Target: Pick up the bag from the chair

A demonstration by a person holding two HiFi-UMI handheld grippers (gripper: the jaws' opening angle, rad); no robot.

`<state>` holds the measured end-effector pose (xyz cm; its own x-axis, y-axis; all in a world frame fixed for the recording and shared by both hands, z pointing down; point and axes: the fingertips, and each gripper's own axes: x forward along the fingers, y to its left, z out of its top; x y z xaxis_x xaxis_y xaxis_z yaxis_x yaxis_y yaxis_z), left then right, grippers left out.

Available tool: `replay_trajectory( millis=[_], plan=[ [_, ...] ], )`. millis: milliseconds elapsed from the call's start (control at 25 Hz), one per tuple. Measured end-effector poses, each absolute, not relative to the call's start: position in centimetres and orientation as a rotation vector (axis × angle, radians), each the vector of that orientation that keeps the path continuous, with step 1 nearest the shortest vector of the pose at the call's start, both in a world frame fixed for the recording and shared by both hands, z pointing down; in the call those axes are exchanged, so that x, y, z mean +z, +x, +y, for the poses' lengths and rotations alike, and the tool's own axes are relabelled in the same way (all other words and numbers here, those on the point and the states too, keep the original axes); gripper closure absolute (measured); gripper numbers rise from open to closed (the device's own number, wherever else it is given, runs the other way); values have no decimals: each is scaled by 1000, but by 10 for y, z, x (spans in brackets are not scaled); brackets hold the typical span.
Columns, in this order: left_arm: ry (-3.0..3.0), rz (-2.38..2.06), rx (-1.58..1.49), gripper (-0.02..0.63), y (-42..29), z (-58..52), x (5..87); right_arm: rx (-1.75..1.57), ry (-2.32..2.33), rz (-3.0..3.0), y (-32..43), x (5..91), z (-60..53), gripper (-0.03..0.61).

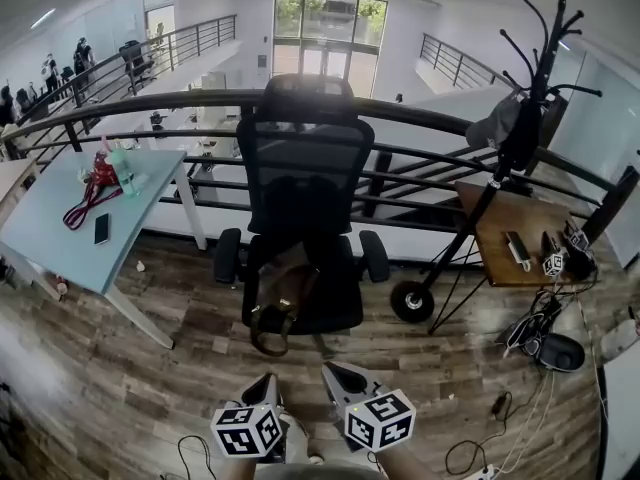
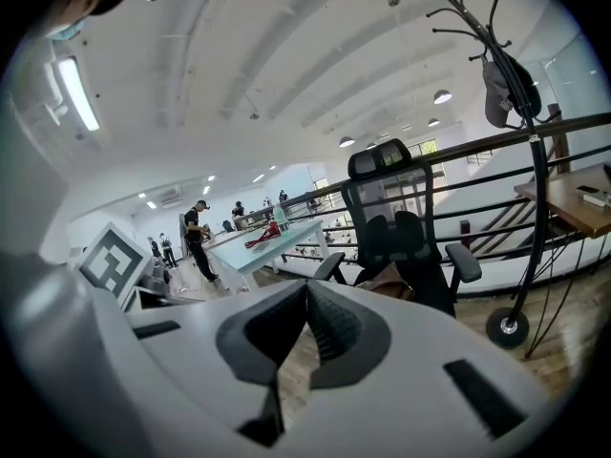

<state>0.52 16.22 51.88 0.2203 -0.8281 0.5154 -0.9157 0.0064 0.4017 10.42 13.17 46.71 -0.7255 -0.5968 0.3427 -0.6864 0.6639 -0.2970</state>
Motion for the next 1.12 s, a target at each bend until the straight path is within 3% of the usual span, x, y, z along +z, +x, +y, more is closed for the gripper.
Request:
replay_trajectory(
  millis=[1120],
  plan=[
    [1929, -1510, 210, 611, -115, -62, 510, 582, 1164, -2656, -22, 448, -94, 577]
  ],
)
